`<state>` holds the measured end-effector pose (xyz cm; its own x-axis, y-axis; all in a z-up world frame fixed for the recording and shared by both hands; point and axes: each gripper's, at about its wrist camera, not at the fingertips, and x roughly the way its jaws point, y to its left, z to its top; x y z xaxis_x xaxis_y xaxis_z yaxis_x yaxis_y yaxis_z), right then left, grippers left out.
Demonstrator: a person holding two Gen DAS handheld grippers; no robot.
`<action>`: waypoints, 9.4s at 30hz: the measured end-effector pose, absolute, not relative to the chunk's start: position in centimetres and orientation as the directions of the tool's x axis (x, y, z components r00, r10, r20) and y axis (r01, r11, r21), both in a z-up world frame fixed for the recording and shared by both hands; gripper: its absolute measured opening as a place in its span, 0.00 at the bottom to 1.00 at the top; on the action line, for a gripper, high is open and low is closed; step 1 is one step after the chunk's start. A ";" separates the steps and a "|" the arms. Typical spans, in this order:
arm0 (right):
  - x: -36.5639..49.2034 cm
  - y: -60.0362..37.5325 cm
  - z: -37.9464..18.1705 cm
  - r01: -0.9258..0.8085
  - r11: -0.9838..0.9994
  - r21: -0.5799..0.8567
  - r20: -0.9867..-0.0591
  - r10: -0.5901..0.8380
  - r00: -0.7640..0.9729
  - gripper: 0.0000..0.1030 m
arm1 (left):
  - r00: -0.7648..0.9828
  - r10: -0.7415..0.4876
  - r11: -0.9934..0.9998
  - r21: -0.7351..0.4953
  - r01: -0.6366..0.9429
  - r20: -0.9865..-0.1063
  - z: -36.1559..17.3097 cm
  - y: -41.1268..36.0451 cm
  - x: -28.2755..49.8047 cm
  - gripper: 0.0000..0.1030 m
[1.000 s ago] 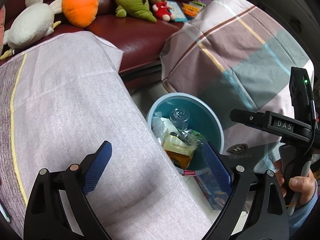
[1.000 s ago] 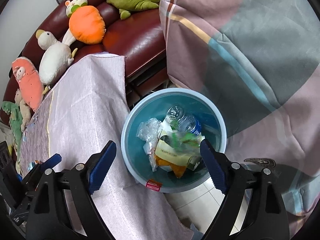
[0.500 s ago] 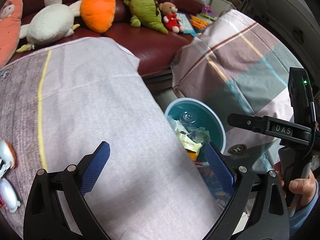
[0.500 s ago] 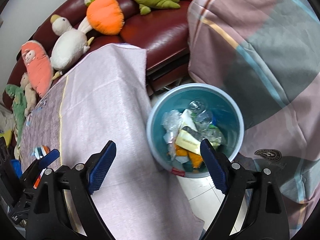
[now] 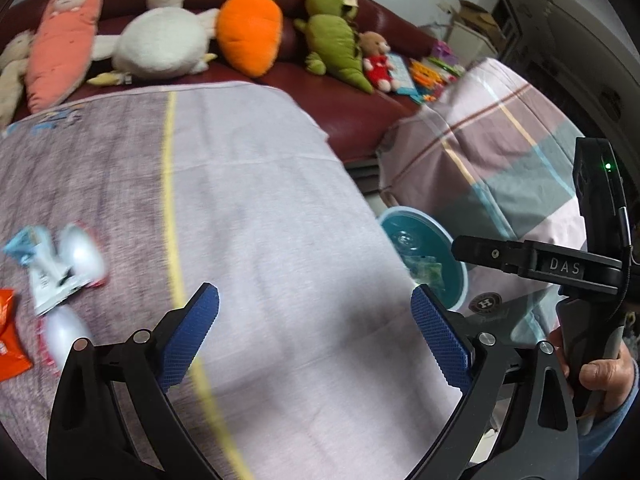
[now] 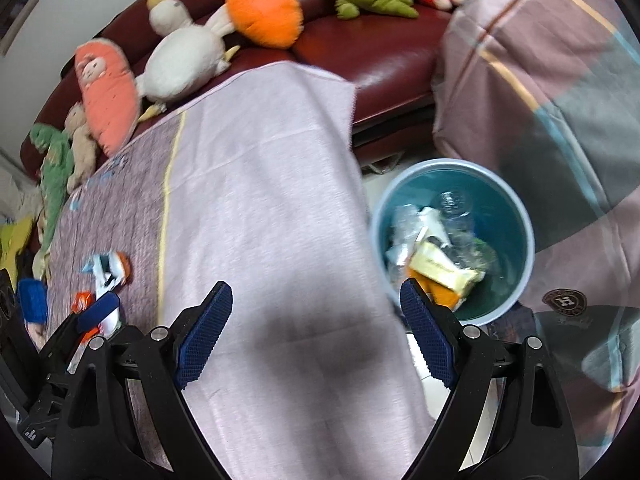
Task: Collect trash
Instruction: 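Move both open tools away from the bin toward the table, then grasp the orange Ovaltine packet with the left tool while the right tool grasps the light-blue wrapper, then carry the Ovaltine packet and blue wrapper over the bin and open both tools, then move both open tools back over the egg capsule halves on the table, then grasp one white-red capsule half with the left tool while the right tool grasps the other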
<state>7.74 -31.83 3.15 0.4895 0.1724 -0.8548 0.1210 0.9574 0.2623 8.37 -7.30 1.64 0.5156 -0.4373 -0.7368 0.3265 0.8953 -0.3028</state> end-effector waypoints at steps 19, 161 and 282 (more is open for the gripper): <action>10.6 -13.5 3.8 -0.188 0.958 0.219 -0.877 0.277 0.391 0.80 | 0.623 -0.173 0.960 -0.273 -0.068 -0.763 0.0 14.8 5.1 0.94; 9.4 -51.1 -2.2 0.282 0.823 0.492 -0.771 0.262 0.581 0.25 | 0.328 -0.378 0.840 -0.171 0.515 -0.866 -4.9 -27.5 14.4 0.85; 18.8 -3.7 -3.2 -0.362 0.903 0.231 -0.891 0.346 0.293 0.48 | 0.562 -0.187 0.958 -0.277 -0.079 -0.806 -3.9 13.9 10.0 0.48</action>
